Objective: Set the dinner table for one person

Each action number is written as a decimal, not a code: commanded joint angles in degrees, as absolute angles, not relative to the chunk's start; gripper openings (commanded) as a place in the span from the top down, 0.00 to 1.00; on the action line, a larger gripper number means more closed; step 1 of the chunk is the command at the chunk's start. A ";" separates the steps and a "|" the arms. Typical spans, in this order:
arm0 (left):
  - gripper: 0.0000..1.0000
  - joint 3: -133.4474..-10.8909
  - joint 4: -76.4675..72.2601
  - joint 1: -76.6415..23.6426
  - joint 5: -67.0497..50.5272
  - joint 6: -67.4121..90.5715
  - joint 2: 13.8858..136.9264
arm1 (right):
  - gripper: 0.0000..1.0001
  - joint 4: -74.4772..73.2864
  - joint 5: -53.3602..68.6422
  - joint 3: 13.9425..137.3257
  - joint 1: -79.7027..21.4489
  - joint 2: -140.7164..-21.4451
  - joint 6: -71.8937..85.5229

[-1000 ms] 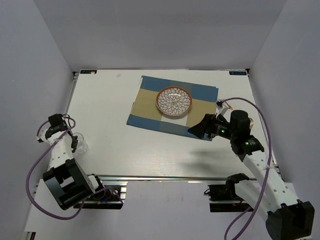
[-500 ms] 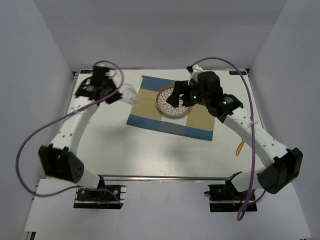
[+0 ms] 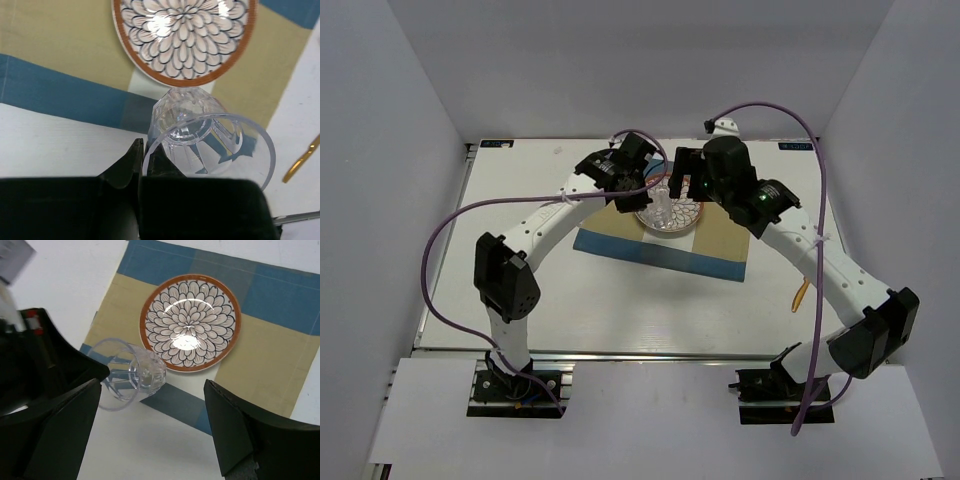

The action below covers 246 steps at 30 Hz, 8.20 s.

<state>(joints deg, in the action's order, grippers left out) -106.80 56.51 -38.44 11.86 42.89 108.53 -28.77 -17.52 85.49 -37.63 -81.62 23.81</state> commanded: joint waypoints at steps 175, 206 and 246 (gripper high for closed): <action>0.02 -56.34 61.44 -43.51 43.51 42.98 39.11 | 1.00 -20.75 -7.74 32.78 10.90 -80.69 38.68; 0.02 -56.25 62.31 -43.51 44.47 44.47 34.89 | 1.00 -25.40 0.97 54.03 -1.65 -74.52 24.43; 0.02 -55.99 61.88 -44.56 43.95 44.21 31.11 | 1.00 -22.50 -9.67 67.68 -15.56 -105.03 28.65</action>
